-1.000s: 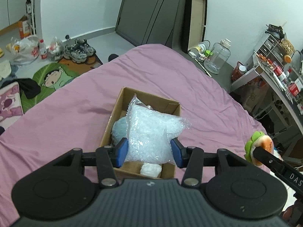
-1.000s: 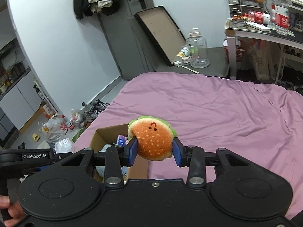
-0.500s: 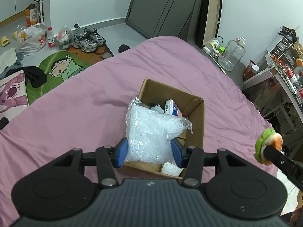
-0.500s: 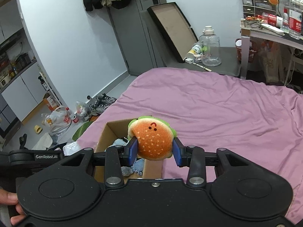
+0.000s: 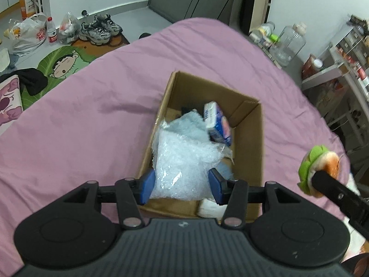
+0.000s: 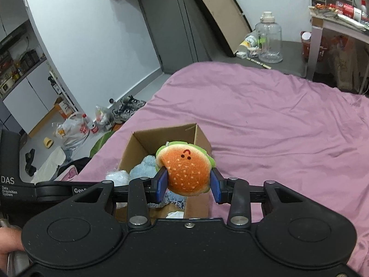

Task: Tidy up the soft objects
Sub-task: 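Carry the bead bag over the box and open the left tool while the right tool carries the burger, then lower the burger plush into the box and open the right tool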

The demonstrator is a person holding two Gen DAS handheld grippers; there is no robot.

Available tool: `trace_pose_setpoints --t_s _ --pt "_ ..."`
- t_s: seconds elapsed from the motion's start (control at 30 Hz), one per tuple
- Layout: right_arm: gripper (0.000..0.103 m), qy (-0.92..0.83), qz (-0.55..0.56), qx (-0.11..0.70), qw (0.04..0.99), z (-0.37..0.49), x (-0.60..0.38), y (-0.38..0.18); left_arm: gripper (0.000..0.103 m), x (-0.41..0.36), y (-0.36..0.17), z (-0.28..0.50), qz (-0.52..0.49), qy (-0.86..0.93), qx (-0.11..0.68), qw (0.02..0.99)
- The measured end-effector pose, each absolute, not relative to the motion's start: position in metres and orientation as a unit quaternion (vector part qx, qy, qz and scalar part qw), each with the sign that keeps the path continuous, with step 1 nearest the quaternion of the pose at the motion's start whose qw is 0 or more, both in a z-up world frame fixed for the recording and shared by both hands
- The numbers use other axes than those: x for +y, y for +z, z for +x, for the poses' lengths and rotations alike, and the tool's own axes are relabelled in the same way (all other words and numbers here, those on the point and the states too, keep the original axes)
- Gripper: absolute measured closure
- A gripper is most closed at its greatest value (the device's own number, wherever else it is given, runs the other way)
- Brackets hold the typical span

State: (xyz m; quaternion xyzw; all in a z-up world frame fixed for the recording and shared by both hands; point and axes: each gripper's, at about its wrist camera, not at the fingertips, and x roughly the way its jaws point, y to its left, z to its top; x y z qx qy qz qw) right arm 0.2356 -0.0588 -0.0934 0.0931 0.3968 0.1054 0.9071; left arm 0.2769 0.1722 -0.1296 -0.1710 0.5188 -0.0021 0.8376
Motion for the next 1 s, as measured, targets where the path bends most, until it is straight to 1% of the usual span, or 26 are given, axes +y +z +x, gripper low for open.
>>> trace_pose_setpoints --t_s 0.17,0.43,0.53,0.57,0.6,0.73,0.83,0.87,0.9,0.93,1.0 --pt "0.065 0.118 0.094 0.409 0.9 0.247 -0.048 -0.102 0.046 0.178 -0.133 0.284 -0.176 -0.011 0.531 0.829" --pt "0.063 0.139 0.1 0.419 0.892 0.257 -0.037 -0.11 0.046 0.181 -0.127 0.295 -0.162 -0.002 0.531 0.832" --pt "0.055 0.151 0.108 0.418 0.889 0.258 -0.036 -0.11 0.046 0.182 -0.127 0.297 -0.159 0.003 0.532 0.832" --pt "0.047 0.155 0.113 0.415 0.889 0.257 -0.036 -0.109 0.046 0.183 -0.127 0.297 -0.159 0.007 0.533 0.831" --pt "0.043 0.156 0.116 0.411 0.891 0.257 -0.038 -0.107 0.046 0.184 -0.128 0.298 -0.159 0.011 0.534 0.83" --pt "0.042 0.149 0.117 0.396 0.898 0.254 -0.044 -0.098 0.045 0.184 -0.123 0.296 -0.153 0.028 0.537 0.829" --pt "0.043 0.137 0.123 0.396 0.899 0.254 -0.052 -0.096 0.032 0.18 -0.113 0.291 -0.15 0.033 0.525 0.837" --pt "0.042 0.135 0.125 0.395 0.9 0.253 -0.055 -0.095 0.023 0.178 -0.109 0.289 -0.15 0.032 0.521 0.839" --pt "0.042 0.135 0.125 0.394 0.901 0.251 -0.057 -0.093 0.017 0.177 -0.106 0.287 -0.149 0.033 0.52 0.841" --pt "0.041 0.137 0.126 0.392 0.901 0.25 -0.058 -0.092 0.016 0.175 -0.103 0.285 -0.146 0.035 0.519 0.841" --pt "0.036 0.141 0.124 0.389 0.902 0.246 -0.06 -0.088 0.014 0.171 -0.098 0.282 -0.136 0.035 0.519 0.843"
